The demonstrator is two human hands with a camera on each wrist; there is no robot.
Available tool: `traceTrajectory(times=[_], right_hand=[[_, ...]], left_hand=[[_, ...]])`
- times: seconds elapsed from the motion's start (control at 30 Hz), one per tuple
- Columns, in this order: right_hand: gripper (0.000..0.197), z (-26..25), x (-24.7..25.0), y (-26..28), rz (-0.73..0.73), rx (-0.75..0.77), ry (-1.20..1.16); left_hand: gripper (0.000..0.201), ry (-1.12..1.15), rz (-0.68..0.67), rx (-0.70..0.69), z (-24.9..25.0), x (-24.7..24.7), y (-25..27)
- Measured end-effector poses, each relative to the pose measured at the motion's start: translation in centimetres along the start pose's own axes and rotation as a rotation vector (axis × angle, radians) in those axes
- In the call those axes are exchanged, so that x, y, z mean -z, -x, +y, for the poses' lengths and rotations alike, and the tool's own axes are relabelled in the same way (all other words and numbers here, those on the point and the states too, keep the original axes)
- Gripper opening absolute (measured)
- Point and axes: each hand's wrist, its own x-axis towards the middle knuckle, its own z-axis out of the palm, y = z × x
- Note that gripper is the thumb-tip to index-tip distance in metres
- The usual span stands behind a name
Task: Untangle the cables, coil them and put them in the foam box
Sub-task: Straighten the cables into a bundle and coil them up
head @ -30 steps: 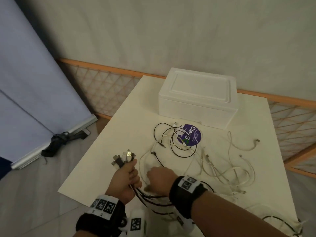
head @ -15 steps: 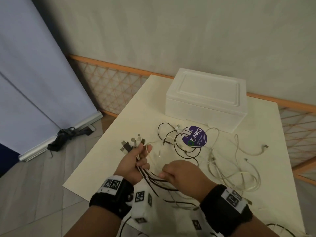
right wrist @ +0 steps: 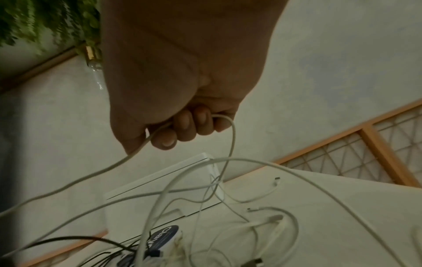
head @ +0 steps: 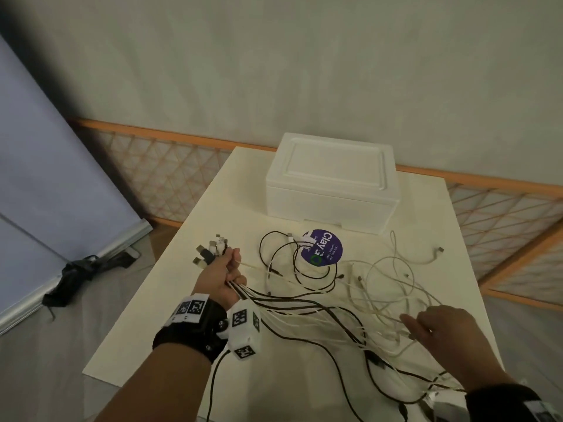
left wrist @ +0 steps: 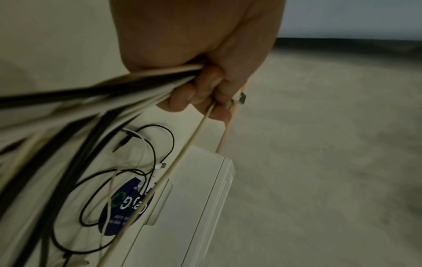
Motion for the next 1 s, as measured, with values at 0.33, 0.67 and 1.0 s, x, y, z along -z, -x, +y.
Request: traceTrajectory(times=[0.33, 0.67, 1.0], right_hand=[[0.055, 1.6, 1.5, -0.5, 0.027, -0.031, -0.012], [0.013, -3.3, 8.5, -5.8, 0.492, -0.525, -0.804], [0.042, -5.7, 8.9, -8.1, 0.133, -0.061, -0.758]], left_hand=[[0.034, 0.013, -0.039, -0.044, 1.7, 2.6, 0.1], [0.036, -0.11, 0.063, -0.097, 4.0, 5.9, 1.1], [0.038, -0.159, 0.079, -0.049, 3.5, 7.2, 1.8]])
